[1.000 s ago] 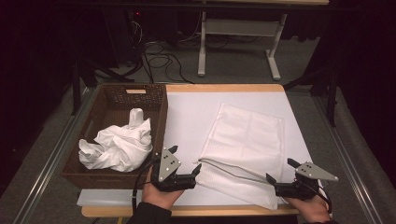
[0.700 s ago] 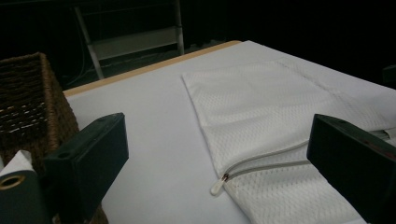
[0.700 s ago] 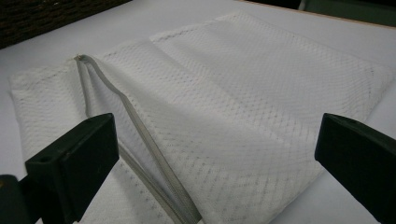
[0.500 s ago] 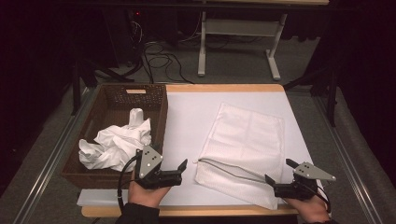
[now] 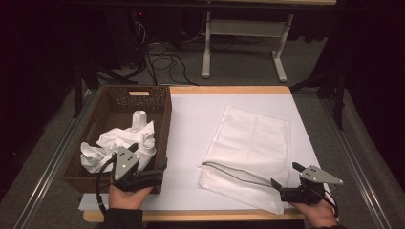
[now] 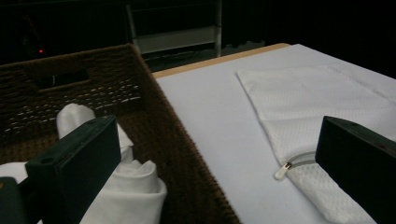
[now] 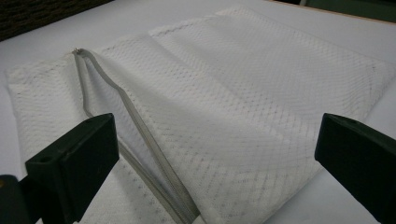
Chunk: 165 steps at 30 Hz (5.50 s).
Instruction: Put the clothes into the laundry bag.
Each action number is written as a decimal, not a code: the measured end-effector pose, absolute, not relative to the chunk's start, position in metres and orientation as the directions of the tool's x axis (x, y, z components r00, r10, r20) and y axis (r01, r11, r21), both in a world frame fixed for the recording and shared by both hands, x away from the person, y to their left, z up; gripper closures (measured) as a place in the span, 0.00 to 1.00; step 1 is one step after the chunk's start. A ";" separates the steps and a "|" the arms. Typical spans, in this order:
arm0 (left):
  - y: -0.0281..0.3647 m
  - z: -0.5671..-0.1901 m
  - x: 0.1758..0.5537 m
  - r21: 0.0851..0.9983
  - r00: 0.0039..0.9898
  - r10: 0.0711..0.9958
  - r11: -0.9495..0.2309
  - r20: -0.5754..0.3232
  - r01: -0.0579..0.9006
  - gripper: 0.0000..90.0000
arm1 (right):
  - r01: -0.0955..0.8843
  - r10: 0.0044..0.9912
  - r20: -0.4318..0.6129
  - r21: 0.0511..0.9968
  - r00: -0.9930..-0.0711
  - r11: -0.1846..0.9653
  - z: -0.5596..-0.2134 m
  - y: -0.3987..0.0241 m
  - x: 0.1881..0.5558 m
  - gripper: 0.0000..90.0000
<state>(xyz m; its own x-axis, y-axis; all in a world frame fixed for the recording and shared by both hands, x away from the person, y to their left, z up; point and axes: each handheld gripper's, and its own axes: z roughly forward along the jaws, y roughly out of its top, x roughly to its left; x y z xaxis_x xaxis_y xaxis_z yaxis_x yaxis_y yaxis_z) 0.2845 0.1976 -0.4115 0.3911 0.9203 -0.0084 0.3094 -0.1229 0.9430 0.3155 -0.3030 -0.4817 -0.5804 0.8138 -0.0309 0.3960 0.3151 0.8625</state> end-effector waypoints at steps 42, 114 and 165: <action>0.280 -0.403 0.333 0.931 0.243 0.968 -0.032 -0.061 0.364 0.05 | 0.413 0.821 -0.021 0.857 -0.571 0.309 -0.483 -0.306 0.317 0.01; 0.265 -0.480 0.430 0.248 0.287 0.956 -0.294 0.062 0.923 0.70 | 0.430 0.820 -0.011 0.847 -0.572 0.312 -0.486 -0.307 0.316 0.02; 0.277 -0.423 0.387 0.805 0.262 0.964 -0.184 0.036 0.564 0.78 | 0.426 0.817 -0.009 0.850 -0.577 0.311 -0.487 -0.306 0.316 0.02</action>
